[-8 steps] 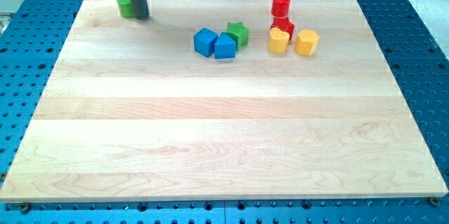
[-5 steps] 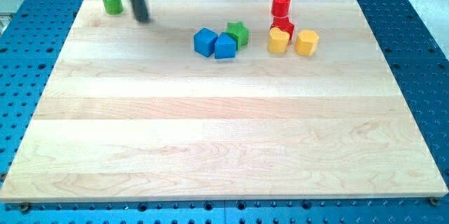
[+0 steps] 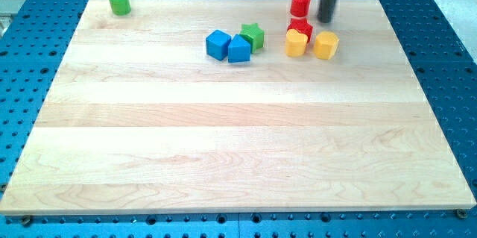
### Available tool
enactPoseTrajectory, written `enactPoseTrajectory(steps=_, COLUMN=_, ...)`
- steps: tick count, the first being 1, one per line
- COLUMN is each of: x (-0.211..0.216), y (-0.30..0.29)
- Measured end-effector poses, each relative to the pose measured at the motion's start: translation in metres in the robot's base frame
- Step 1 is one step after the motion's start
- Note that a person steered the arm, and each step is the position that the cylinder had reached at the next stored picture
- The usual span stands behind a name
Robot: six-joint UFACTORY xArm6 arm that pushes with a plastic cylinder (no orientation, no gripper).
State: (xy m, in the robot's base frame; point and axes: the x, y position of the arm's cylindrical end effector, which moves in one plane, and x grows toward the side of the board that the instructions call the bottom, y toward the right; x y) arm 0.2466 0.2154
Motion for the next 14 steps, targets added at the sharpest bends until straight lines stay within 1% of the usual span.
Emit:
enactPoseTrajectory(steps=1, x=-0.016, y=0.049)
enactPoseTrajectory(steps=2, x=-0.055, y=0.038)
enactPoseTrajectory(steps=3, x=-0.054, y=-0.008)
enactPoseTrajectory(steps=4, x=-0.051, y=-0.108)
enactPoseTrajectory(steps=5, x=0.019, y=-0.165)
enactPoseTrajectory(steps=6, x=0.046, y=-0.178)
enactPoseTrajectory(steps=7, x=0.017, y=-0.172)
enactPoseTrajectory(steps=8, x=-0.006, y=-0.182)
enactPoseTrajectory(steps=9, x=0.021, y=-0.219)
enactPoseTrajectory(steps=10, x=0.046, y=-0.217)
enactPoseTrajectory(steps=11, x=0.041, y=-0.153)
enactPoseTrajectory(steps=12, x=0.028, y=-0.054)
enactPoseTrajectory(steps=13, x=0.026, y=0.008)
enactPoseTrajectory(steps=14, x=0.033, y=0.044)
